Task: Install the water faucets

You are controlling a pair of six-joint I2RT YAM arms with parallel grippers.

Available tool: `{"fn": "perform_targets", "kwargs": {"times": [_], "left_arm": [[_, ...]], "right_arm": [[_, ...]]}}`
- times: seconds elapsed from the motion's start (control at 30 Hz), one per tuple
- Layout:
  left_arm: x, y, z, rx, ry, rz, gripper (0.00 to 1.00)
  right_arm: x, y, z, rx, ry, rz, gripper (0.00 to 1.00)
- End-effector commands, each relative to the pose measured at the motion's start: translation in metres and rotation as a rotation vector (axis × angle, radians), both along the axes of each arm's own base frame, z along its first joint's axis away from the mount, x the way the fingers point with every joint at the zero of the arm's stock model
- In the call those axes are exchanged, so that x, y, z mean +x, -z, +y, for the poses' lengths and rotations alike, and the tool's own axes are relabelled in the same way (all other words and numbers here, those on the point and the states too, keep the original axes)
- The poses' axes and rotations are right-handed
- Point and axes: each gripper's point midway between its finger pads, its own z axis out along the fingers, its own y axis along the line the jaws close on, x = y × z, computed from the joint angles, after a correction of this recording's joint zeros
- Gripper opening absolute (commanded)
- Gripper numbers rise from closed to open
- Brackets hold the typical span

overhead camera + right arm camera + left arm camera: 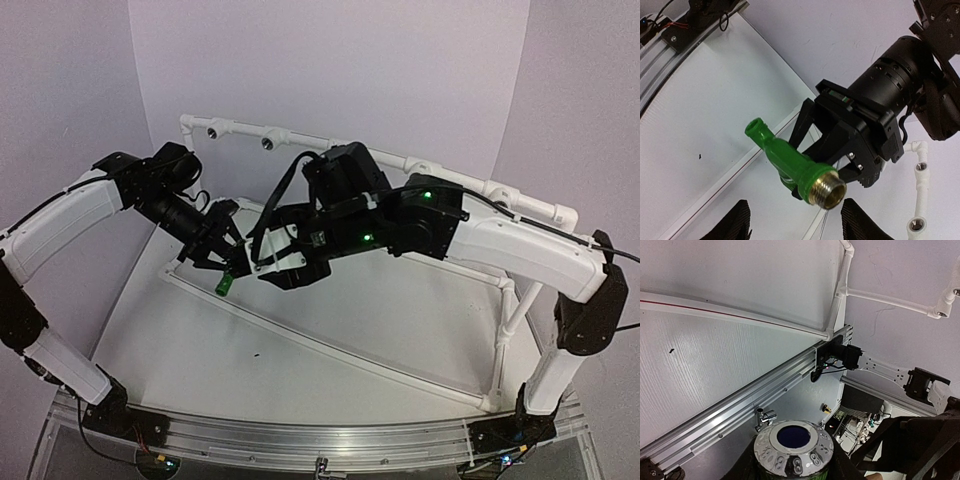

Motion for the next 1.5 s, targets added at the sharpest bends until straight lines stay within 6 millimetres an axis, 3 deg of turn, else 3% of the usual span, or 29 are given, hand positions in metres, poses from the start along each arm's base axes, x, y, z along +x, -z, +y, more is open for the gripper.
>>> {"fn": "perform_targets", "kwargs": {"times": [0.0,0.13,0.57,0.8,1.23,1.47], "left_arm": [[-0.007,-0.019,-0.006,-0.061,0.048,-0.017,0.00],[-0.008,-0.016,-0.011,-0.065,0.069,0.001,0.00],[-0.021,0.010,-0.029,0.053,0.167,0.033,0.00],[-0.020,0.011,-0.036,0.059,0.184,0.029,0.00],[-0.014,0.023,-0.044,0.108,0.194,0.040,0.00],[-0.013,0.019,-0.050,0.102,0.205,0.028,0.00]], "right_arm": [[-0.005,-0.037,-0.025,0.084,0.023,-0.017,0.65],[-0.004,-0.031,-0.022,0.069,0.015,-0.018,0.68],[-0.007,-0.006,-0.004,-0.027,-0.078,-0.038,0.59],[-0.012,0.021,-0.009,-0.119,-0.121,-0.030,0.51],[-0.012,0.036,-0.009,-0.168,-0.160,-0.057,0.41],[-0.008,0.046,-0.009,-0.200,-0.153,-0.076,0.38]]}}
